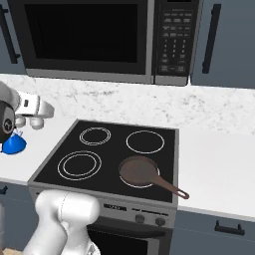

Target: Pick the kettle from the counter and place it on a stove burner. Then turn the burner on.

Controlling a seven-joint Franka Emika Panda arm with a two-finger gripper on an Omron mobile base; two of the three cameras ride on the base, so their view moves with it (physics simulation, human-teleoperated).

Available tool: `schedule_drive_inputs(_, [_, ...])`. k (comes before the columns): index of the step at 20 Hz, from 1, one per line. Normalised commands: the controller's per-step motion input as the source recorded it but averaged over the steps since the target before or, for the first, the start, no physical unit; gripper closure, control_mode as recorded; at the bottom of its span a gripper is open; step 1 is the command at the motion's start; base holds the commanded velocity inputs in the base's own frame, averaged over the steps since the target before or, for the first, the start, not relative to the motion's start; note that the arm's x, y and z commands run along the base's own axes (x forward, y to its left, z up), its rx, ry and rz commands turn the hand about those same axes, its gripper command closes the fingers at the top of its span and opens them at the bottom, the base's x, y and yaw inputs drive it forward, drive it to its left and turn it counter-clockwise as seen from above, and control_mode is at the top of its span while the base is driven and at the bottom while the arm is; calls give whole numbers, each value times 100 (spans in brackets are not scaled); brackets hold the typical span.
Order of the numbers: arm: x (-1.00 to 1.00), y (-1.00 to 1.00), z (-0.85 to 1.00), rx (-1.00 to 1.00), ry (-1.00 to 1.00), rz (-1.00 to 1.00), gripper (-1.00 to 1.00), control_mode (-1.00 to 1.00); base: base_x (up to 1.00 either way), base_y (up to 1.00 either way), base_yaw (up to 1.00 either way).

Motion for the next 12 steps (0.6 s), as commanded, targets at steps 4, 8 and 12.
schedule_drive_inputs(4, [-43, 100, 59, 0, -8, 0, -100, -100, 0, 0, 0])
schedule_drive_inputs(8, [-48, 100, 30, 0, 0, 7, -100, -100, 0, 0, 0])
schedule_drive_inputs(12, [-40, 100, 1, 2, 2, 13, -100, -100, 0, 0, 0])
